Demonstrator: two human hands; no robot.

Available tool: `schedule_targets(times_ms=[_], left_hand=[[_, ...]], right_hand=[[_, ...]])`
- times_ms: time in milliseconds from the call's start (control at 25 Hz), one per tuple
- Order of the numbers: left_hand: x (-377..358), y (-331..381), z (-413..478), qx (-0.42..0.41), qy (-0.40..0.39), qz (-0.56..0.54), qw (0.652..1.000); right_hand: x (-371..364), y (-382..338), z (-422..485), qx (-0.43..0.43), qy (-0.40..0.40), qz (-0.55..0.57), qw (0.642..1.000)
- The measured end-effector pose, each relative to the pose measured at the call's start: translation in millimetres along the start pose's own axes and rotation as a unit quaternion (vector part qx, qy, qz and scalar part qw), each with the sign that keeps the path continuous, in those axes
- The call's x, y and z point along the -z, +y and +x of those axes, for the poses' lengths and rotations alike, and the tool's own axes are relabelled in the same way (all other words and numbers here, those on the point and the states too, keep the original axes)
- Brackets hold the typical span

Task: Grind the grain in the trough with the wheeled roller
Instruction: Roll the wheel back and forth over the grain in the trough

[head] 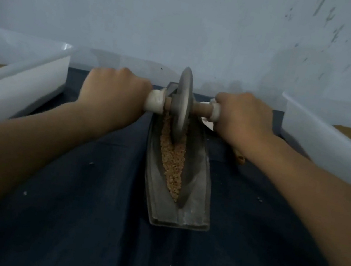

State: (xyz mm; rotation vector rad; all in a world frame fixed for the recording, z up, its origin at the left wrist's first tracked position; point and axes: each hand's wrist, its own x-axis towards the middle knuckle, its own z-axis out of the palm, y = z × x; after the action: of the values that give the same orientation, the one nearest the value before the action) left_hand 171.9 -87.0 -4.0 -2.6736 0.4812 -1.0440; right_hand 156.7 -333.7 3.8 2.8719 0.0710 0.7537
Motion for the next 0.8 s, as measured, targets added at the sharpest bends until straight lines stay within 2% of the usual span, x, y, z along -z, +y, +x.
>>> schedule_targets(times_ms=[160, 280, 360, 440, 600, 720, 800], left_hand=[[-5.1, 0.8, 8.8, 0.042, -0.040, -0.040, 0.998], [18.9, -1.2, -31.3, -0.022, -0.002, -0.021, 1.000], [44.9, -7.3, -49.7, -0.073, 0.024, -0.015, 0.997], [60.2, -13.2, -52.3, -0.089, 0.039, -0.018, 0.995], [28.6, -1.1, -30.1, -0.035, -0.031, 0.043, 0.998], [1.8, 6.0, 13.4, 0.026, -0.060, 0.030, 0.997], [-1.2, 5.2, 29.4, 0.039, -0.080, 0.012, 0.996]], right_hand=[[8.7, -0.4, 7.2, 0.021, 0.012, -0.010, 1.000], [25.1, 5.9, -34.5, 0.057, -0.002, -0.001, 0.998], [34.0, 15.8, -68.2, 0.081, 0.016, -0.006, 0.997], [41.5, 27.0, -85.8, 0.096, 0.037, 0.005, 0.995], [17.0, 14.2, -51.0, 0.046, 0.049, -0.020, 0.998], [-10.5, 0.6, 2.6, -0.007, 0.027, 0.012, 1.000], [-8.9, -1.0, 18.6, -0.006, 0.025, 0.012, 1.000]])
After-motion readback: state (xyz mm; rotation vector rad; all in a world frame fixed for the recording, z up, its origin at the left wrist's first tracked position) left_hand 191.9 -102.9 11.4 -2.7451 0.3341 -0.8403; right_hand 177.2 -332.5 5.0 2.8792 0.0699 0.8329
